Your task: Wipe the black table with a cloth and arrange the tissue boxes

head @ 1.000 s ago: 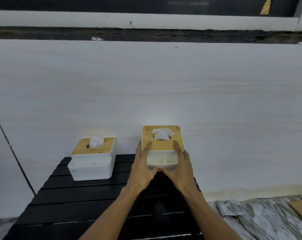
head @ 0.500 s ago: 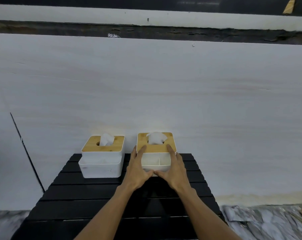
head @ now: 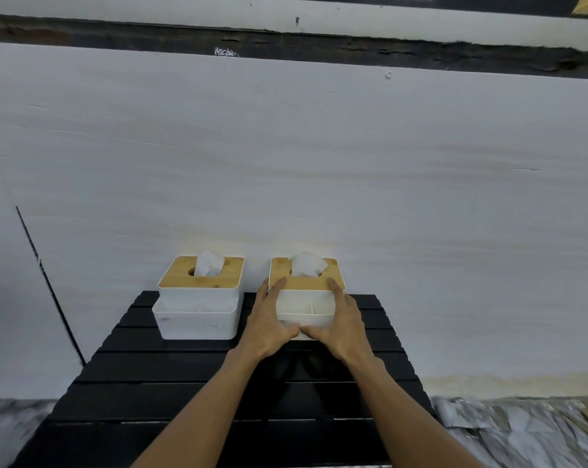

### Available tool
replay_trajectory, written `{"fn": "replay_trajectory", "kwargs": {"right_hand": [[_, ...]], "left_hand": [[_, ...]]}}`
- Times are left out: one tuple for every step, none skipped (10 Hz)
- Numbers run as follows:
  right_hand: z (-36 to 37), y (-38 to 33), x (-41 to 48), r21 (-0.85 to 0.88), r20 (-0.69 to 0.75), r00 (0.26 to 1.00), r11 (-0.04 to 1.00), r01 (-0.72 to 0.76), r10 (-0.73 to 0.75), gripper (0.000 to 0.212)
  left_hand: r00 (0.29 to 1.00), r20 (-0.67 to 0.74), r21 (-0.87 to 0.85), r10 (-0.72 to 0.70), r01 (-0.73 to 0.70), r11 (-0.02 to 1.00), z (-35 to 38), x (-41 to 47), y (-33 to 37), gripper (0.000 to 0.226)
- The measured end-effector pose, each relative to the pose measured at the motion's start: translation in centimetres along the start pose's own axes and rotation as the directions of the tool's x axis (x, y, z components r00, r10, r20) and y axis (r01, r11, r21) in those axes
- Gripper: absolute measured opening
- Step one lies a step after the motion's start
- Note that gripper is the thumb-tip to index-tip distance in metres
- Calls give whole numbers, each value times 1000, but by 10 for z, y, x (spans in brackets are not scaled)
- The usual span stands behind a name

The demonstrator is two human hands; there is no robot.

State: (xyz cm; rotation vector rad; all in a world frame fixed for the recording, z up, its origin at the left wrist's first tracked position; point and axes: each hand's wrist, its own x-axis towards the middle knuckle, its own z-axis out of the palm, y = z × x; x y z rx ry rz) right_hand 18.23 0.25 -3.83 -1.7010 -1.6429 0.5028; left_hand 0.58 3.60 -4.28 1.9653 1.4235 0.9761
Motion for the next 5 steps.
{"fn": "replay_trajectory", "kwargs": {"right_hand": [[-2,-1,-1,11,6,1000,1000,-6,6,110],[-2,-2,0,18,10,1000,1000,-18,18,110],[-1,-1,0,6,17,1000,1000,-25,25,113],[-4,-6,0,-10,33,999,999,-41,41,120],[-6,-6,-7,-19,-3,999,999,-46,45,125]], "left_hand": [[1000,6,-2,-2,2,1000,2,0,-1,99],[1000,21,-13,-13,14,1000,0,0,-1,99],[998,52,-9,-19,20,1000,0,1,-3,100],[995,79,-6,-54,55,998,-7,-1,4,105],[997,63,-32,-41,43,999,-14,-14,12,107]]}}
